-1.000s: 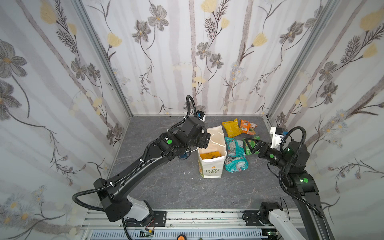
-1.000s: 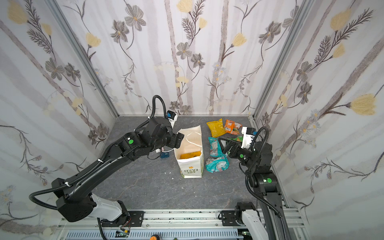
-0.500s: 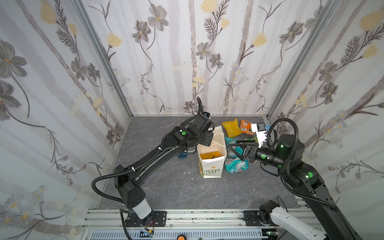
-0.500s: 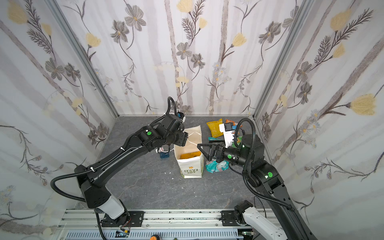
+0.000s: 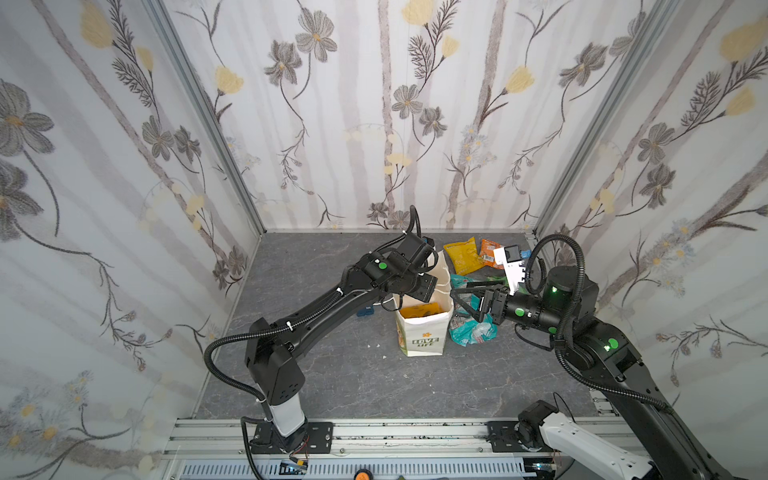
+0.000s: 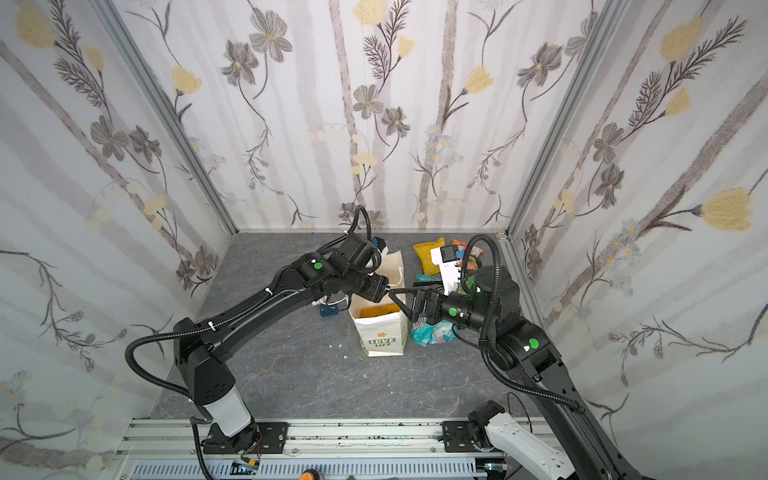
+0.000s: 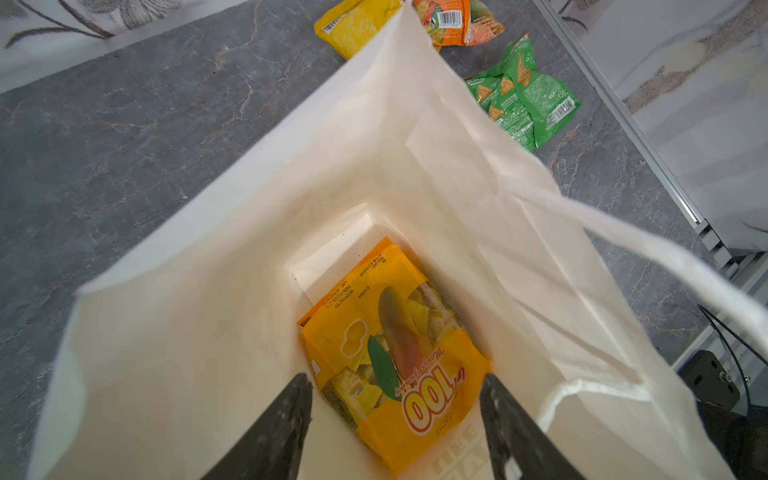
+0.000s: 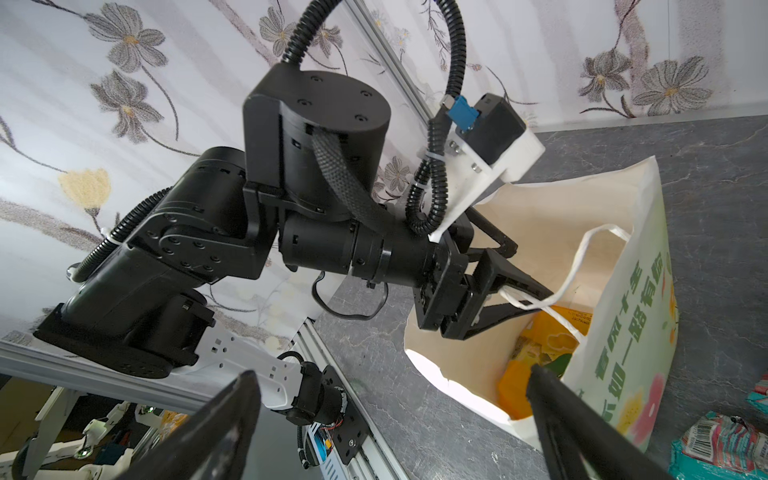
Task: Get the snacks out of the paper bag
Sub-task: 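Move the left gripper over the paper bag while the right gripper returns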
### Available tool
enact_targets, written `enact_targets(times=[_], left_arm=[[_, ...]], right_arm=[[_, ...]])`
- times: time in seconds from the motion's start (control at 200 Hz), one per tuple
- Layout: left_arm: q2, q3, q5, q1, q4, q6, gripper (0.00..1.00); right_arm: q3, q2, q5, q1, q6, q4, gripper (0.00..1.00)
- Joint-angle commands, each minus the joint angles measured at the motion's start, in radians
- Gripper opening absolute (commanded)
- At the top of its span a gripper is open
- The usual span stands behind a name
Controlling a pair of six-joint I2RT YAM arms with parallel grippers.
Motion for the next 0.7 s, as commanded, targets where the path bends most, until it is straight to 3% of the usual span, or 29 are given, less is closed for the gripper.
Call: enact_targets(times=[0.0, 0.255, 0.48, 0.694], left_arm=[[0.022, 0.000, 0.028, 0.000, 0.002, 0.010, 0.65], [0.088, 0.006, -0.063, -0.001, -0.044, 0.006, 0.65], [0.142, 0.017, -0.089, 0.000, -0.040, 0.006, 0.67], [0.180, -0.002, -0.084, -0.001, -0.024, 0.004, 0.76]], right_arm=[[0.006, -0.003, 0.003, 0.002, -0.015, -0.001, 0.99], [0.000, -0.006, -0.003, 0.002, -0.030, -0.013, 0.99], [0.002, 0.004, 0.058, 0.002, -0.063, -0.091, 0.99], [-0.009, 0.000, 0.063, 0.002, -0.068, -0.094, 0.99]])
